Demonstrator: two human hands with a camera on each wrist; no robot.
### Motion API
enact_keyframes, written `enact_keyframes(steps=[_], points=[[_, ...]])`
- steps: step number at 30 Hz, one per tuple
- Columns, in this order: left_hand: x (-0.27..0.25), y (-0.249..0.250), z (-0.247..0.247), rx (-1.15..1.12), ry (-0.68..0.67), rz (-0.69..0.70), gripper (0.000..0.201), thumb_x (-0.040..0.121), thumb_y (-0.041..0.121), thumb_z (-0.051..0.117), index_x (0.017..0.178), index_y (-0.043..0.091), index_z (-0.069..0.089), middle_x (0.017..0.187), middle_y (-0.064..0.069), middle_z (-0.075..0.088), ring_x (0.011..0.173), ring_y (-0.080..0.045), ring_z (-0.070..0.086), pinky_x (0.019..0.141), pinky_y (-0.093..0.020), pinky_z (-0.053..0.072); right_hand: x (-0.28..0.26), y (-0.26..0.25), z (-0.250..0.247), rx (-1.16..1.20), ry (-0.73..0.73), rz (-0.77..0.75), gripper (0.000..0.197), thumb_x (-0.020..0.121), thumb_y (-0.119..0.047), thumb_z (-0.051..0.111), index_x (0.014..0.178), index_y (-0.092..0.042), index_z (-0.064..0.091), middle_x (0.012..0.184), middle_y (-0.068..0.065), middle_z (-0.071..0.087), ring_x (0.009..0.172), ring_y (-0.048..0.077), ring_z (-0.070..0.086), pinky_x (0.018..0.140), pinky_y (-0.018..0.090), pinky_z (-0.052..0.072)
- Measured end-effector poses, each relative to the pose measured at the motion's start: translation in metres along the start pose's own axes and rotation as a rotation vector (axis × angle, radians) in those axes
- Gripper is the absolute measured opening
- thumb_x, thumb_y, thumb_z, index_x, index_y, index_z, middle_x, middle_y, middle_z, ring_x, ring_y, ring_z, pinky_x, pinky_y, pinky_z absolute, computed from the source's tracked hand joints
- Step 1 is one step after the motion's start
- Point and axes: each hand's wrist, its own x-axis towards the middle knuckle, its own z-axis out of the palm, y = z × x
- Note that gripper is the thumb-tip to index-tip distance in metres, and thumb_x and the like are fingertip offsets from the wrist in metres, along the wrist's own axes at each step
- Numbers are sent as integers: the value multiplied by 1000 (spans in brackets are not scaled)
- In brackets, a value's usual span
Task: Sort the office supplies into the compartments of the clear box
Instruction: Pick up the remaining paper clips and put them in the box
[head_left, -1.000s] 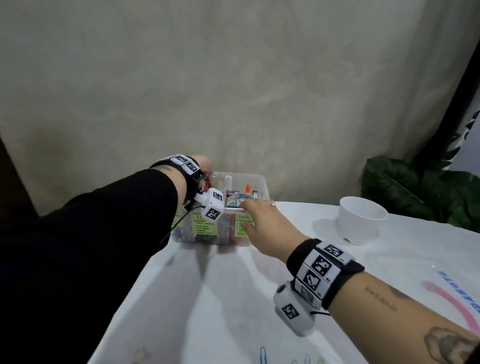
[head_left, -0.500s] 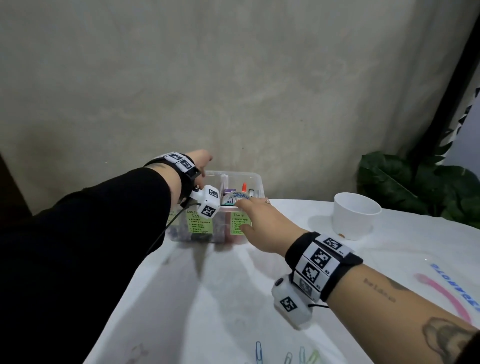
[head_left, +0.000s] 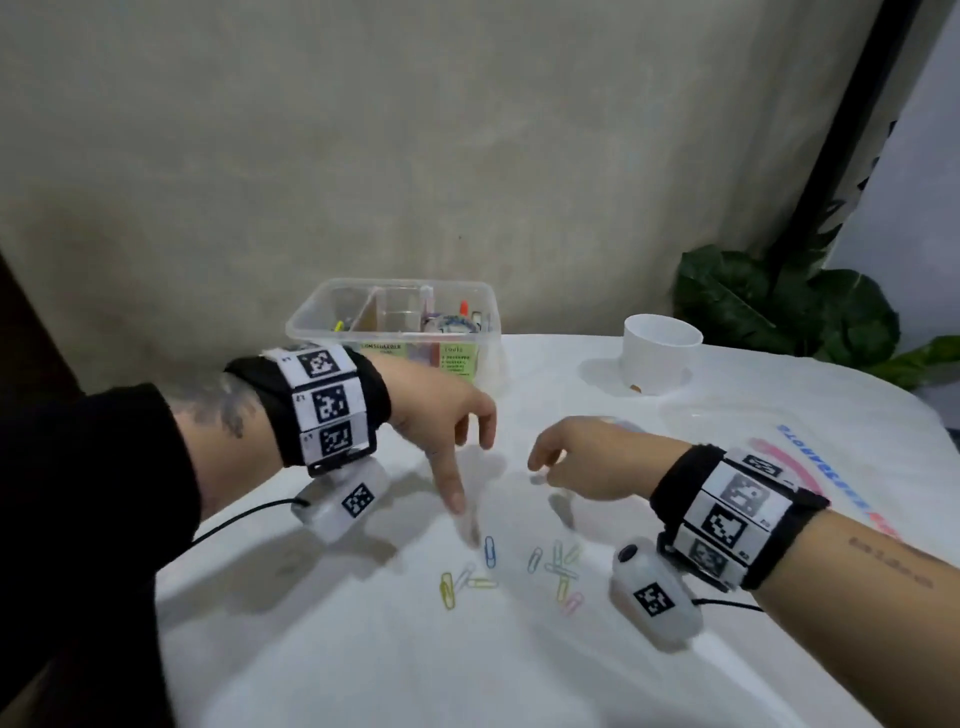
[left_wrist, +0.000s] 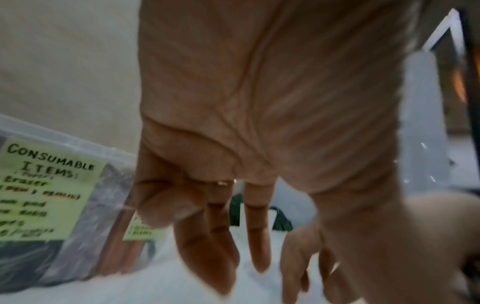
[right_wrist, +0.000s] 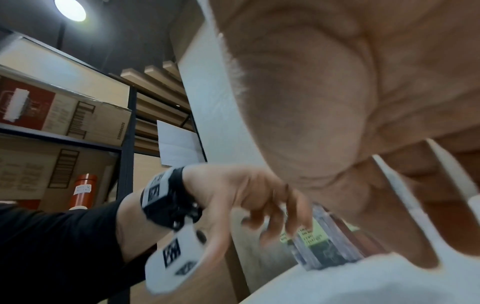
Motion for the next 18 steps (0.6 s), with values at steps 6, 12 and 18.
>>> enact_keyframes(steps=[6,12,18], points=[[0,7,62,177,-228,16,98,44,43,96,121,41,36,116,8,55,103,-18,57,92,-36,49,-47,14,21,319,-266,144,45,65,-13,77,106,-26,65,101,-2,63,75,18,66,78,32,57],[10,23,81,55,-102,139,77,46,38,96,106,32,48,105,5,60,92,-22,63,71,-33,56,-60,1,40,268,-190,78,61,59,-18,91,112,-29,62,103,-6,55,80,12,57,73,24,48],[20,37,91,-172,-2,119,48,55,27,95,90,18,64,78,10,65,69,-10,60,68,-24,53,-51,-12,47,363,-136,49,43,63,-8,88,100,-14,66,92,-2,59,70,16,61,72,30,53]])
